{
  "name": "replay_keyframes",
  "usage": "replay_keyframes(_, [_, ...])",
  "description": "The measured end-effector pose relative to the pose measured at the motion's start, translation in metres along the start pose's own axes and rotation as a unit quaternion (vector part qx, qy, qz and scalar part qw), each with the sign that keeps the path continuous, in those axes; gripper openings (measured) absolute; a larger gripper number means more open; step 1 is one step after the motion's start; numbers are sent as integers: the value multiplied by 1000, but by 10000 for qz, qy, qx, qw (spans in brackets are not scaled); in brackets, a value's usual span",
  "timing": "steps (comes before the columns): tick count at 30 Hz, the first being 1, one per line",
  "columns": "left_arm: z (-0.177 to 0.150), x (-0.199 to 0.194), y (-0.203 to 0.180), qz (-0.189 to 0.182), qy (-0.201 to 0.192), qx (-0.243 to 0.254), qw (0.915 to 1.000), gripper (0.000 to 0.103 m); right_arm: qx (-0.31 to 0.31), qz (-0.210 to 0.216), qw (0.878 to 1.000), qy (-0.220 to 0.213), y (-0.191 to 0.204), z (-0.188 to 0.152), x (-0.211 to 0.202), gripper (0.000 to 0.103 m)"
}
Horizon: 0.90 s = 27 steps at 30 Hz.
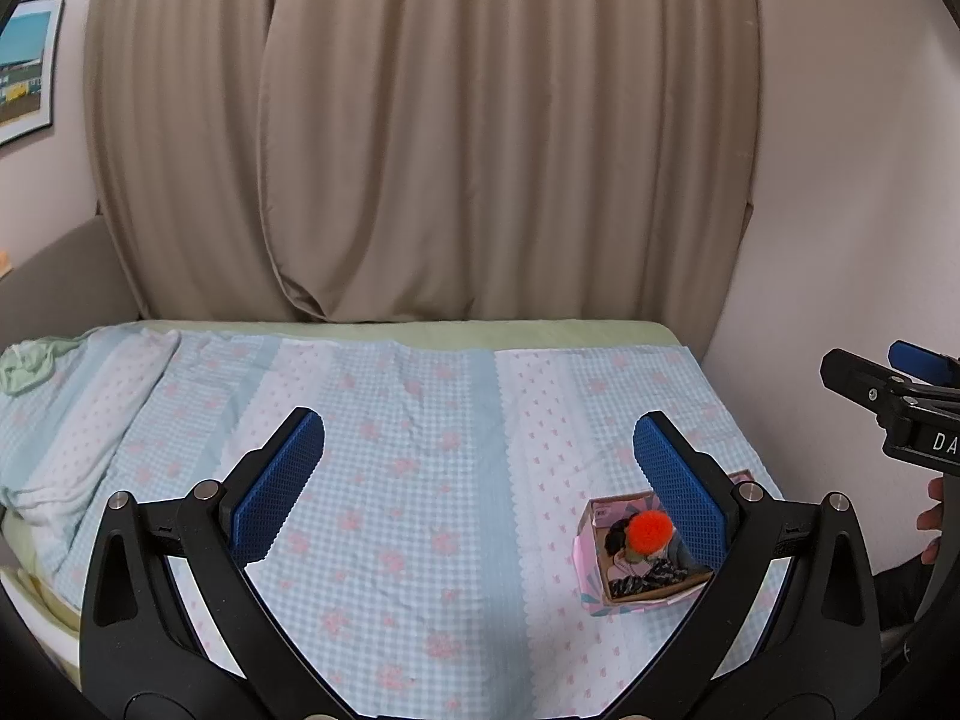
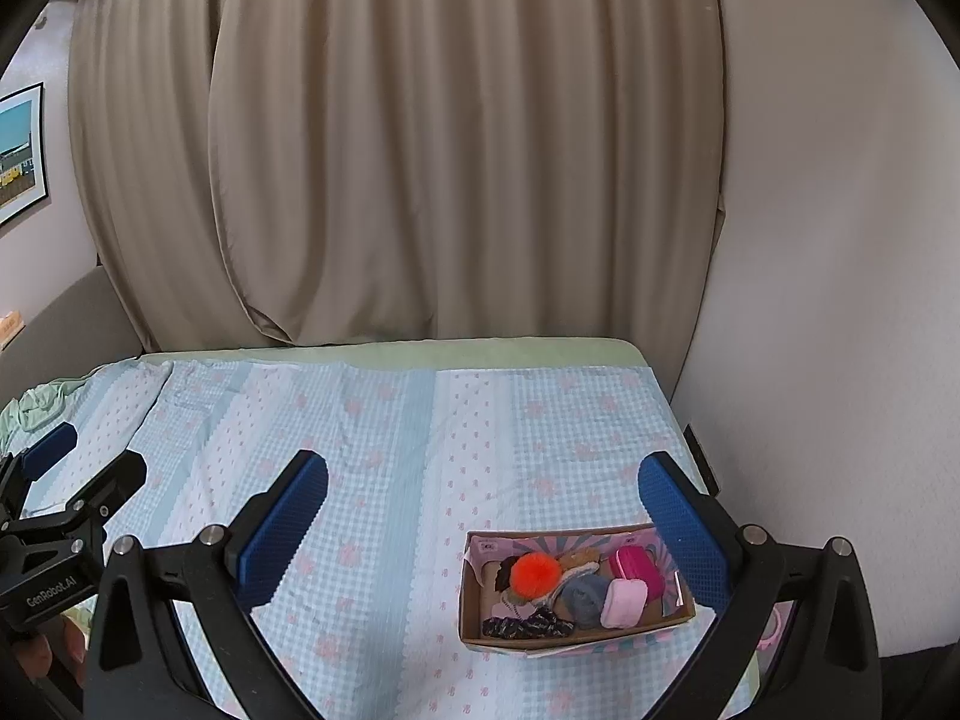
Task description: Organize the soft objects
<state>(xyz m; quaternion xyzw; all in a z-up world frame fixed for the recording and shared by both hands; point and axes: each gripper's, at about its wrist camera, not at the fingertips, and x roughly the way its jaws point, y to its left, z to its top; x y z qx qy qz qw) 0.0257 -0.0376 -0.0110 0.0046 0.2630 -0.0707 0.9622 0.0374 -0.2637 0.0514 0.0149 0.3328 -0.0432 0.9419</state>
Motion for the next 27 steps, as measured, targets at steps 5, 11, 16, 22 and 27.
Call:
replay_keyframes(5, [0, 0, 1, 4, -4, 11, 10000, 103, 11, 0, 10000, -12, -2, 2, 3, 103])
replay_keyframes(11, [0, 0, 0, -11, 2, -1, 10000, 103, -4, -6, 10000, -15, -1, 3, 5, 103])
replay_keyframes(16, [3, 1, -2, 117, -32, 40, 9999, 103, -2, -10, 10000, -26, 0, 3, 6, 103])
replay_keyframes(22, [4, 6, -5, 188, -97, 123, 9997, 103, 30, -5, 10000, -27, 0, 6, 14, 103])
replay_keyframes(27, [2, 23, -4, 115, 7, 135, 9998, 103, -6, -32, 9999, 156, 1, 8, 36, 103])
